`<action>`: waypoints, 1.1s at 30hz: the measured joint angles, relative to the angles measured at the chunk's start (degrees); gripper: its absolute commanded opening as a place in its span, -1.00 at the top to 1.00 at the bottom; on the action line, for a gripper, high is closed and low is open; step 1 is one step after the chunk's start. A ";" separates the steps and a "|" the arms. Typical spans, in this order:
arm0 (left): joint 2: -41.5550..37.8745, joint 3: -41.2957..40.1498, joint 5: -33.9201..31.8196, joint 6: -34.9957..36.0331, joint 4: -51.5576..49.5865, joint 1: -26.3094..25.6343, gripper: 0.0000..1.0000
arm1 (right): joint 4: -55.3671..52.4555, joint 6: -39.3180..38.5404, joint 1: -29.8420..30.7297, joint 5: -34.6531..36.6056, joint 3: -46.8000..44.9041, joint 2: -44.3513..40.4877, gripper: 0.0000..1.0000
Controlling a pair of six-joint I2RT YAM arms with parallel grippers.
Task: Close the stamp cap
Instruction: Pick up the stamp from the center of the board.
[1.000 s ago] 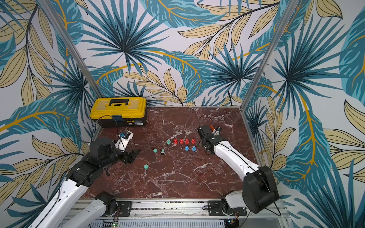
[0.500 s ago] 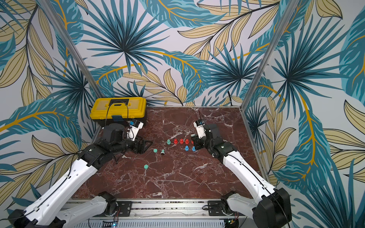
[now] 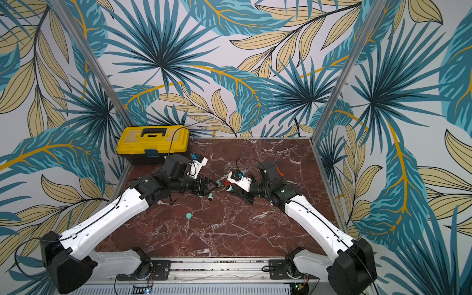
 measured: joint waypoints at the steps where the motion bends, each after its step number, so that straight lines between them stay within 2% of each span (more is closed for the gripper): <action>1: 0.22 0.09 0.35 -0.87 0.13 -0.52 -0.44 | 0.00 -0.83 0.55 0.04 0.15 0.24 0.97; 9: 0.13 0.13 3.30 -9.77 0.85 -1.38 -0.37 | 0.63 -3.54 3.43 0.55 1.42 1.44 0.96; 19: 0.13 0.13 5.97 -18.45 1.55 -1.53 -0.08 | 2.34 -3.93 5.62 0.52 2.95 2.64 0.94; 33: 0.13 0.13 6.32 -22.05 2.12 -3.04 0.33 | 3.19 -4.00 7.10 0.87 5.18 5.14 0.88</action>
